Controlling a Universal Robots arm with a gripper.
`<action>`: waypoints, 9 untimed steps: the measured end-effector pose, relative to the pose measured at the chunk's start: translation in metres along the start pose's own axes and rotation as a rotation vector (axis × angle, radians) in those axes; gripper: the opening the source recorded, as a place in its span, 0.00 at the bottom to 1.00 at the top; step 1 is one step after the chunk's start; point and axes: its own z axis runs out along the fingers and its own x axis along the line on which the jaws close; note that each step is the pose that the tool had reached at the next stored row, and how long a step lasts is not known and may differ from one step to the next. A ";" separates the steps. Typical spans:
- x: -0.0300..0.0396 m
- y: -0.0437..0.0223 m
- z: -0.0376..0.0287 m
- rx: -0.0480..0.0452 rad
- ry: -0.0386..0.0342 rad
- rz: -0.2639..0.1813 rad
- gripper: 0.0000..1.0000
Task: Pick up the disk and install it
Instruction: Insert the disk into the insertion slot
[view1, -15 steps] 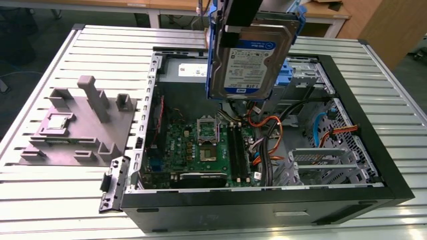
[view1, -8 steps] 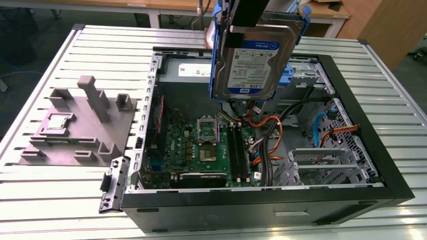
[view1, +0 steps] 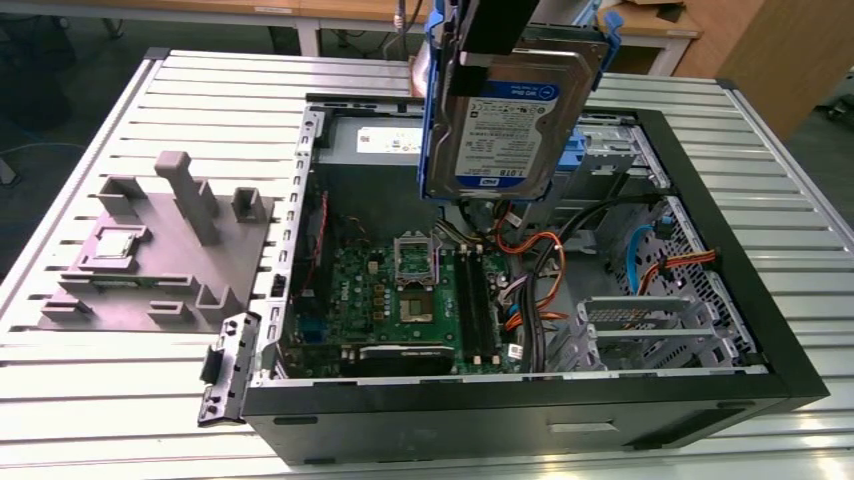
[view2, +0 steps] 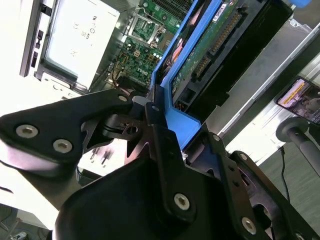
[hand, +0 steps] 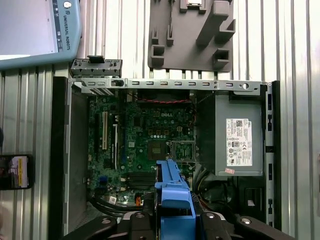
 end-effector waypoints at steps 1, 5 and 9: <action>0.0000 0.0000 0.0000 0.0000 -0.0001 0.000 0.37; 0.0026 -0.0001 0.0003 0.0000 -0.0001 0.000 0.37; 0.0125 -0.0004 0.0020 0.0002 0.0000 0.000 0.37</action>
